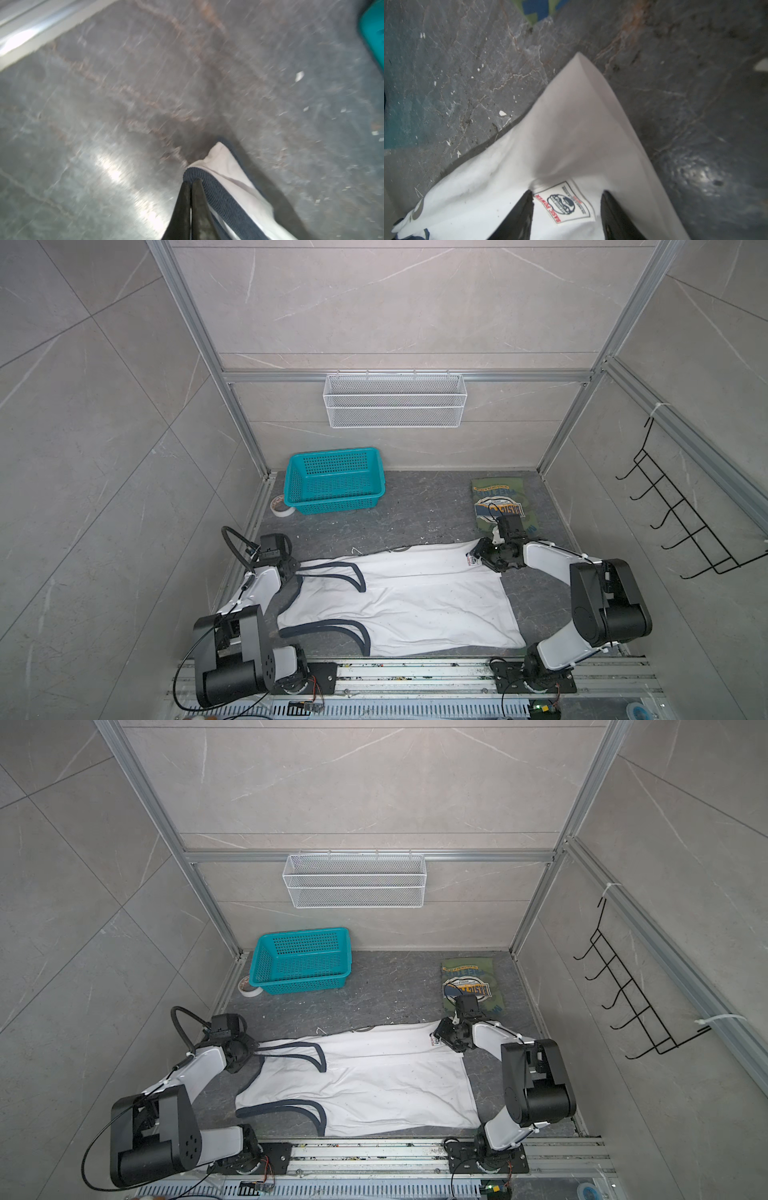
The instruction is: Fold and stack the tank tops
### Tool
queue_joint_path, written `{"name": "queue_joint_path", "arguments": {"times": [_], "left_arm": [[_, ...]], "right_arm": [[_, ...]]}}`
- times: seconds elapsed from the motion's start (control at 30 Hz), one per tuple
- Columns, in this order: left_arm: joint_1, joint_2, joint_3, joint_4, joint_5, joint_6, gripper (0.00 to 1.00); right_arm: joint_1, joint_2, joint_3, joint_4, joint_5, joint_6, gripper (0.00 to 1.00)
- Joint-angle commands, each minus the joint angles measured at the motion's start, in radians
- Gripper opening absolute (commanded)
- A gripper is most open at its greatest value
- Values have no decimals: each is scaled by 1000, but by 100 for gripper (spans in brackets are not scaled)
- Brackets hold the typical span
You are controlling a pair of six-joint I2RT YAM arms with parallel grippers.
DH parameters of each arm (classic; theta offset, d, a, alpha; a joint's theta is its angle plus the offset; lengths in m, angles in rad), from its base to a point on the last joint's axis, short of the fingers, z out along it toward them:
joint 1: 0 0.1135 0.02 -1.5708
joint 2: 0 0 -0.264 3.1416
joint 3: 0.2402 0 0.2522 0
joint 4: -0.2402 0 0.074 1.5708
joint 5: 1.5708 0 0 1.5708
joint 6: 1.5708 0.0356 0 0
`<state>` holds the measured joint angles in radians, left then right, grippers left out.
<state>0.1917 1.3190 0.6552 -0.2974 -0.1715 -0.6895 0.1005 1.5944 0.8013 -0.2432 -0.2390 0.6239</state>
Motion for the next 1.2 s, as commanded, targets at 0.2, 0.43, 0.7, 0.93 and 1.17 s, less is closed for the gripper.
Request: {"name": "queue_joint_path", "arguments": {"times": [0.2,0.43,0.7,0.93,1.17], "left_arm": [[11,58,45,30,73,56,8],[11,67,29,64,95,41,4],[11,75,29,75,115,41,2],[11,92,31,94,135,34,1],[11,99,34,98,145,30,1]], "right_arm": [[259,-248,40,-180,191,-128,57],[723,-66,249,-186,352,-93,58],[967,263,556,-223,411,-99,56],[1031,464,776,-318,446,-104,52],[1044,593,916,-410,513,-97,44]]}}
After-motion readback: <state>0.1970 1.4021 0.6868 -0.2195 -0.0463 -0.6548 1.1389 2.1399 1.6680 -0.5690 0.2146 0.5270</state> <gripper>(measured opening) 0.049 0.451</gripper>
